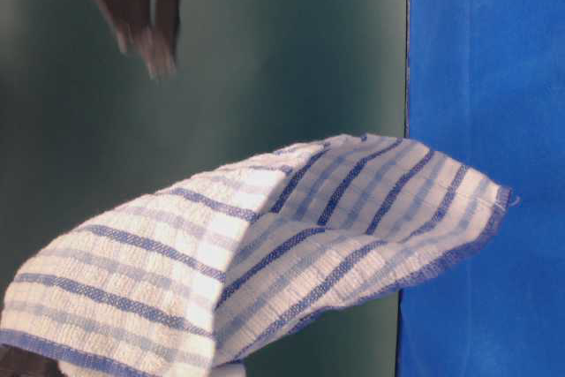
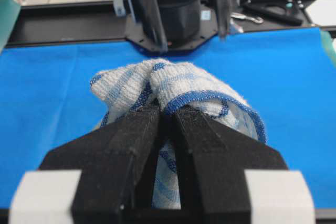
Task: Hand over the towel.
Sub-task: 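Extend the right gripper to the towel held by the left gripper, then grasp the towel with the right gripper and open the left gripper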
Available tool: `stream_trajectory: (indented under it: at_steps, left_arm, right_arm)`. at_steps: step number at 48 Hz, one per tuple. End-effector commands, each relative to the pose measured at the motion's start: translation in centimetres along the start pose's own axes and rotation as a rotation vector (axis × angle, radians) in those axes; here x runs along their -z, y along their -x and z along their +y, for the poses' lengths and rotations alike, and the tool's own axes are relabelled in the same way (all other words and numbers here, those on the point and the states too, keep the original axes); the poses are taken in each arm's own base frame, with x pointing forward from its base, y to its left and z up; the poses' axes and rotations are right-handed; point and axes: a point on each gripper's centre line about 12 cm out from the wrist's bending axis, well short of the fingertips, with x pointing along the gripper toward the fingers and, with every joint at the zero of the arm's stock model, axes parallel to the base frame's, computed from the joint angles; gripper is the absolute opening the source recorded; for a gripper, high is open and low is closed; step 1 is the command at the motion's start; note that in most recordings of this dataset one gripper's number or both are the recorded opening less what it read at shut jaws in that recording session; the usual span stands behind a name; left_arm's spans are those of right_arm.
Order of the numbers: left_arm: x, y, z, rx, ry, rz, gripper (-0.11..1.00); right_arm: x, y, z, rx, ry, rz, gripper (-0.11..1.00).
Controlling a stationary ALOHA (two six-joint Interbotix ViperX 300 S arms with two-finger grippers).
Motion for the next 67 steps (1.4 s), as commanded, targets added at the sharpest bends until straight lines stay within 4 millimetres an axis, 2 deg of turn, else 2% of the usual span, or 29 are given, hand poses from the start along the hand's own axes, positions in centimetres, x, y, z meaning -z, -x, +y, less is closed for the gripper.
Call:
stream_trajectory:
  at_steps: [1, 13, 20, 26, 34, 37, 40, 46, 48, 67]
  left_arm:
    - [-1.3, 0.0, 0.0, 0.0, -0.003, -0.04, 0.05]
    - [-1.2, 0.0, 0.0, 0.0, -0.001, -0.038, 0.05]
    - [-1.2, 0.0, 0.0, 0.0, -0.001, -0.038, 0.05]
    - [-1.2, 0.0, 0.0, 0.0, 0.0, -0.037, 0.05]
    - [-1.0, 0.0, -0.2, 0.005, 0.0, -0.034, 0.05]
    - [-1.1, 0.0, -0.3, 0.01, -0.002, -0.036, 0.05]
    - [-1.1, 0.0, -0.5, 0.016, -0.005, -0.038, 0.05]
    - [-1.2, 0.0, -0.6, 0.021, -0.003, -0.045, 0.05]
    - [-1.2, 0.0, -0.6, 0.021, -0.002, -0.048, 0.05]
    - [-1.2, 0.0, -0.6, 0.021, 0.015, -0.047, 0.06]
  right_arm:
    - [-1.2, -2.4, 0.2, -0.004, -0.01, -0.033, 0.73]
    - [-1.4, -8.5, 0.1, 0.002, -0.015, -0.009, 0.73]
    - [-1.6, -11.3, 0.1, 0.003, -0.012, 0.006, 0.73]
    - [-1.6, -12.7, 0.2, 0.003, -0.012, 0.009, 0.73]
    - [-1.6, -13.0, 0.0, 0.007, -0.003, 0.015, 0.72]
    - [-1.4, -13.0, -0.1, 0.01, -0.003, 0.025, 0.67]
    - [-1.4, -13.0, -0.3, 0.015, -0.008, 0.031, 0.53]
    - [-1.5, -13.0, -0.4, 0.018, -0.013, 0.026, 0.15]
    - [-1.6, -13.0, -0.5, 0.019, -0.013, 0.022, 0.05]
    - [-1.7, -12.6, -0.5, 0.019, -0.013, 0.022, 0.04]
